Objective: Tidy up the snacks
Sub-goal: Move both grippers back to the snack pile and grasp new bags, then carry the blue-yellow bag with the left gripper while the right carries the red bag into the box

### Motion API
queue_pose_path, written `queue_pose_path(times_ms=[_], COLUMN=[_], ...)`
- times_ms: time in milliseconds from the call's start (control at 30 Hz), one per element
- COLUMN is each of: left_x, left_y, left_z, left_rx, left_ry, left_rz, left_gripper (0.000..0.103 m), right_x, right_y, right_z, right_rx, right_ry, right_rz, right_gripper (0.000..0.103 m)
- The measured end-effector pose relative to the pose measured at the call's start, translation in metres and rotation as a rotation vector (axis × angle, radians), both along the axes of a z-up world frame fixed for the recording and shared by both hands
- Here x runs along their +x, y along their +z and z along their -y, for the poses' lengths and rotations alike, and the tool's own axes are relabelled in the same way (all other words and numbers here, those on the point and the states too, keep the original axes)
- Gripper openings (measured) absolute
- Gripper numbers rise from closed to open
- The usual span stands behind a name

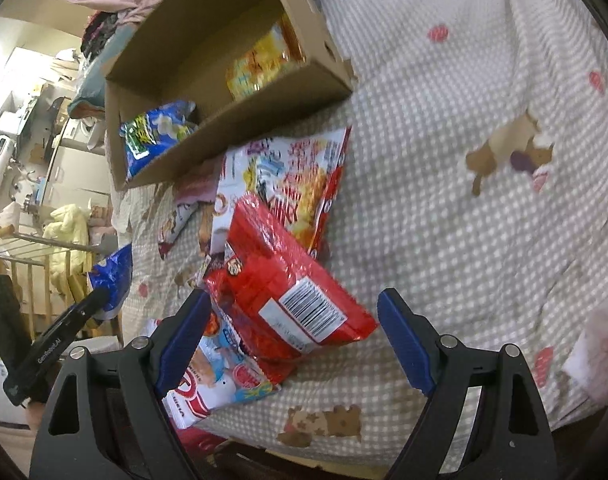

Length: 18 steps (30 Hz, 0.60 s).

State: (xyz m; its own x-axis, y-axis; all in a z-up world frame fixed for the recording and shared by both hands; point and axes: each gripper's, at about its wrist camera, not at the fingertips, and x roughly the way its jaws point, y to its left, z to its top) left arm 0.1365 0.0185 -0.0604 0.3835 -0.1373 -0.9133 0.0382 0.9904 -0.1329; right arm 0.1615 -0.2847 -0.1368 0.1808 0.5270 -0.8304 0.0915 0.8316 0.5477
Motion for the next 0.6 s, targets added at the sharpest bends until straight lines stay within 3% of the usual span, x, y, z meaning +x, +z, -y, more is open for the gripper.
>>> queue_pose_path(times_ms=[300, 333, 367, 400, 467, 600], left_x=[0.000, 0.000, 0.000, 0.000, 0.001, 0.001], left_y=[0.001, 0.001, 0.001, 0.001, 0.001, 0.001], left_z=[0.003, 0.003, 0.002, 0.002, 0.001, 0.001], left_rx=[-0.018, -0.019, -0.020, -0.021, -0.021, -0.023], left_ry=[0.004, 0.005, 0.007, 0.009, 0.014, 0.017], left_rz=[0.007, 0.005, 0.005, 0.005, 0.005, 0.005], left_gripper=[0.023, 0.023, 0.023, 0.023, 0.023, 0.023], right_x=[0.007, 0.006, 0.004, 0.003, 0.001, -0.010], right_y=[-0.014, -0.014, -0.011, -0.010, -0.004, 0.016], right_z=[-0.032, -0.035, -0.038, -0.040, -0.042, -0.031], right_rx=[-0.017, -0.020, -0.025, -0.021, -0.031, -0.018], right_ry=[0.095, 0.106, 0.125, 0.135, 0.167, 0.179], right_rz=[-0.033, -0.029, -0.010, -0.001, 0.026, 0.106], right_gripper=[0.087, 0.076, 0.058, 0.056, 0.033, 0.021])
